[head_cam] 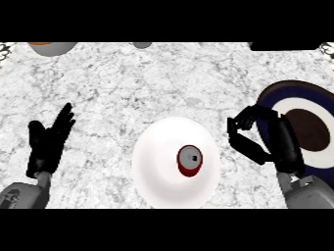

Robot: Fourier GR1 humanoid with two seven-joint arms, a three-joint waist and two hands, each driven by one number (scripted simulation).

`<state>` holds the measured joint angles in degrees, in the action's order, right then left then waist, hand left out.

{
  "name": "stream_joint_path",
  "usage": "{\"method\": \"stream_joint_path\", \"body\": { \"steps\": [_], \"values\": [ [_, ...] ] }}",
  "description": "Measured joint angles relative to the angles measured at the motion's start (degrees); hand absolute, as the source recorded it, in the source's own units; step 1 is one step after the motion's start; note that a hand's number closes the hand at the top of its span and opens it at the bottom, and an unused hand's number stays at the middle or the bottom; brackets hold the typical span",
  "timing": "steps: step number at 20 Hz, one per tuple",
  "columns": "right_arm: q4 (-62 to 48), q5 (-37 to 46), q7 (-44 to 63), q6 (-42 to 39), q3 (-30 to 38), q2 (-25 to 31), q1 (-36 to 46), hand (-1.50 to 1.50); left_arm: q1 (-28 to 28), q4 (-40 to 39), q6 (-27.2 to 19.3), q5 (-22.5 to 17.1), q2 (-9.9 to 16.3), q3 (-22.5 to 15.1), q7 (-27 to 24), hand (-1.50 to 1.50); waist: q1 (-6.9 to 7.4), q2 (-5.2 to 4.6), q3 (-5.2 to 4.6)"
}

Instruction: Pick the can from the plate and place it in the plate

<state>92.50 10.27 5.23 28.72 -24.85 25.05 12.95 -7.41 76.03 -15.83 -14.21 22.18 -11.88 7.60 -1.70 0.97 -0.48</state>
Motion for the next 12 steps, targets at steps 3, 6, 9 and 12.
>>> {"method": "stream_joint_path", "body": {
  "steps": [3,6,9,12],
  "values": [
    [2.52,-3.83,-5.61,4.99,-0.96,-7.88,-5.65,-1.50,1.36,0.68,-1.51,0.50,-1.39,-0.51,-0.31,0.00,0.35,-0.37,0.47],
    [2.58,-4.29,-13.41,4.82,-5.01,-10.66,-11.13,-1.50,2.26,2.25,-2.81,1.62,-2.11,-1.07,0.07,0.00,1.02,-0.61,0.53],
    [2.78,-0.11,-12.07,3.03,-8.11,-7.77,-12.40,-1.50,2.83,3.28,-4.09,3.12,-3.27,-2.18,0.54,0.00,1.35,-0.72,0.49],
    [3.94,6.75,-5.27,2.14,-10.19,-3.92,-11.84,-1.50,2.77,3.68,-3.52,2.76,-2.74,-1.52,1.38,0.00,1.43,-0.71,0.39]
  ]
}}
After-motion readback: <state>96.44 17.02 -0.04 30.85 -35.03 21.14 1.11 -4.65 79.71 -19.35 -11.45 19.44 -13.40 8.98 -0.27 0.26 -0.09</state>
